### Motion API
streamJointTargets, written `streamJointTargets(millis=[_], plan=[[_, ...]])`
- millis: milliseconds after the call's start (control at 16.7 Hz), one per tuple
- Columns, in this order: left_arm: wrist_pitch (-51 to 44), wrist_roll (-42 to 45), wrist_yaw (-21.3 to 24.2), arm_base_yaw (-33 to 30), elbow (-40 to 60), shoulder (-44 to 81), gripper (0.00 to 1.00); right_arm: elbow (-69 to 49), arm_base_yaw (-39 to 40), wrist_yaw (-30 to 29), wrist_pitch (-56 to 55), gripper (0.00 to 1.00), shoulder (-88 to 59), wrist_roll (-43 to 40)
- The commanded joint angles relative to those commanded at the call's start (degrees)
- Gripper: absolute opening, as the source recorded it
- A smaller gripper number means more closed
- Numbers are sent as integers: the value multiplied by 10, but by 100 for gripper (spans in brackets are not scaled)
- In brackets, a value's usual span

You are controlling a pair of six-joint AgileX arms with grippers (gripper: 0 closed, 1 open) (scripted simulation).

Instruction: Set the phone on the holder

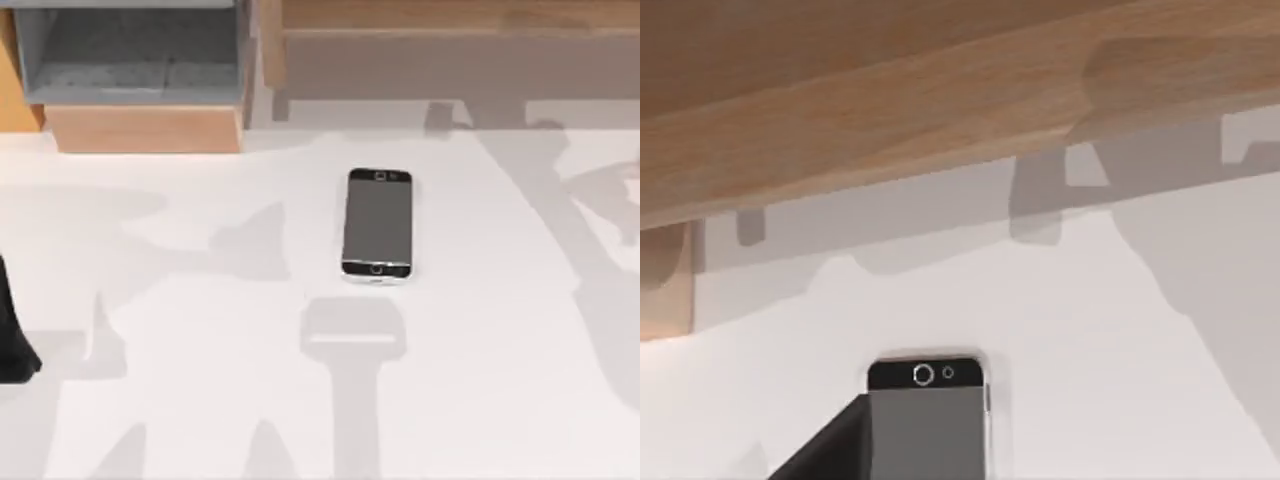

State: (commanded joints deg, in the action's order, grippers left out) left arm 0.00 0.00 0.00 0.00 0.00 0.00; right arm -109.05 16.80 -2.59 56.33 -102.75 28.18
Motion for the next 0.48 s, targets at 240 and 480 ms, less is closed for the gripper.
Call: streamJointTargets(millis=[240,480], plan=[[0,0,0,0,0,0,100,-185,66,-5,89,100,-215,56],[0,0,0,0,0,0,100,-287,123,-10,177,100,-374,89]])
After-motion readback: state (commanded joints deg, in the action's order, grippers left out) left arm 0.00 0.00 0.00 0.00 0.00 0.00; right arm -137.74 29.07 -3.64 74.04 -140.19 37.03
